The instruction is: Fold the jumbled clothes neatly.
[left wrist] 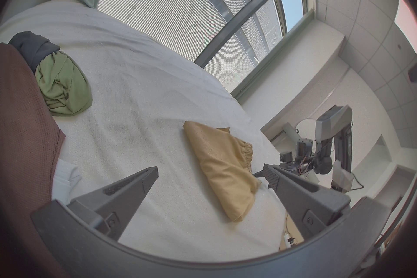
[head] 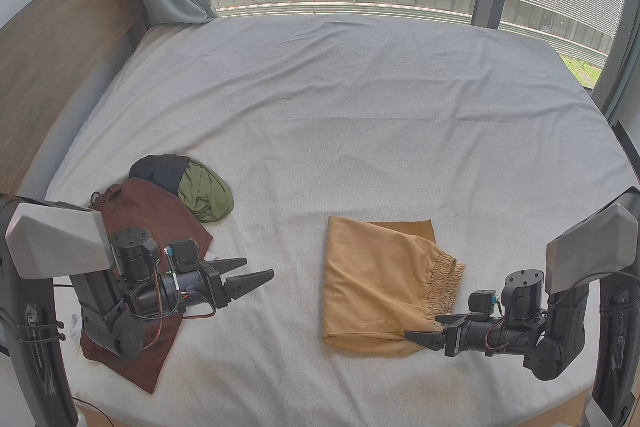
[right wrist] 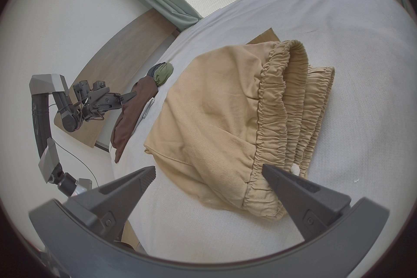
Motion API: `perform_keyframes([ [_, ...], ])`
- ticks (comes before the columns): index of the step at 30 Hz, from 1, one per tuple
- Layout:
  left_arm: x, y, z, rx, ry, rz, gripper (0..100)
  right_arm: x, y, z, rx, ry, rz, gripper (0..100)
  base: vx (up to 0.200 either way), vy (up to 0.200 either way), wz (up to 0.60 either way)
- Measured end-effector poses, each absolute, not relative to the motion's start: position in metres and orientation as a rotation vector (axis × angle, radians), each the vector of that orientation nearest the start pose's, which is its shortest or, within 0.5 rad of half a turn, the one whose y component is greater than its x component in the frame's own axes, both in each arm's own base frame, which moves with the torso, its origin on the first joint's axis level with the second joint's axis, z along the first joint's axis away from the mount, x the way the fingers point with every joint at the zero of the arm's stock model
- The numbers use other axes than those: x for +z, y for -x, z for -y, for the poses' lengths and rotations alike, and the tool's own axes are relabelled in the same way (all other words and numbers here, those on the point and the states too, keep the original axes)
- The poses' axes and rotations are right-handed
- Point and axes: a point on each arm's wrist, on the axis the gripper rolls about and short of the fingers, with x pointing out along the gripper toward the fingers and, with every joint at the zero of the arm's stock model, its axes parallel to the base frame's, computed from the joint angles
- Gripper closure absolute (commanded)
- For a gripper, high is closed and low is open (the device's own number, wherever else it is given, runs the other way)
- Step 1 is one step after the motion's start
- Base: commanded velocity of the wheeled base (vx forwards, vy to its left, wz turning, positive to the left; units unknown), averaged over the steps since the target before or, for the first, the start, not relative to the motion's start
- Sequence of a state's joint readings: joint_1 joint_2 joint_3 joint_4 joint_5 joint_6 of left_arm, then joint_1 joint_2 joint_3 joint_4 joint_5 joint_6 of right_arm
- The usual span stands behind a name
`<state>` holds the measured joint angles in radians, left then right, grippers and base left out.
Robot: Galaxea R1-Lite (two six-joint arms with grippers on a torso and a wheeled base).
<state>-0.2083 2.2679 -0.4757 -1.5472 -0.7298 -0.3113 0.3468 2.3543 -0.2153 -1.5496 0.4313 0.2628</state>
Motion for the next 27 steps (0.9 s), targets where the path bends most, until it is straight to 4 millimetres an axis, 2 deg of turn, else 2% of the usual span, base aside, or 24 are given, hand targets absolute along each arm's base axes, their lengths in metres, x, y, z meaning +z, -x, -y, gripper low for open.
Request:
perform_keyframes([
  [8,0.011,-0.311,0.080,-0.891,0.255,-0.367,0,-0.032,-0.245,-0.099,0.677,-0.260,-0.703,0,0.000,0.000,0.00],
  [15,0.009,-0.308,0.074,-0.909,0.088,-0.295,0,-0.018,-0.240,-0.096,0.696,-0.271,-0.681,0,0.000,0.000,0.00],
  [27,0.004,-0.299,0.070,-0.951,0.061,-0.310,0,-0.008,-0.237,-0.078,0.640,-0.285,-0.661,0,0.000,0.000,0.00],
])
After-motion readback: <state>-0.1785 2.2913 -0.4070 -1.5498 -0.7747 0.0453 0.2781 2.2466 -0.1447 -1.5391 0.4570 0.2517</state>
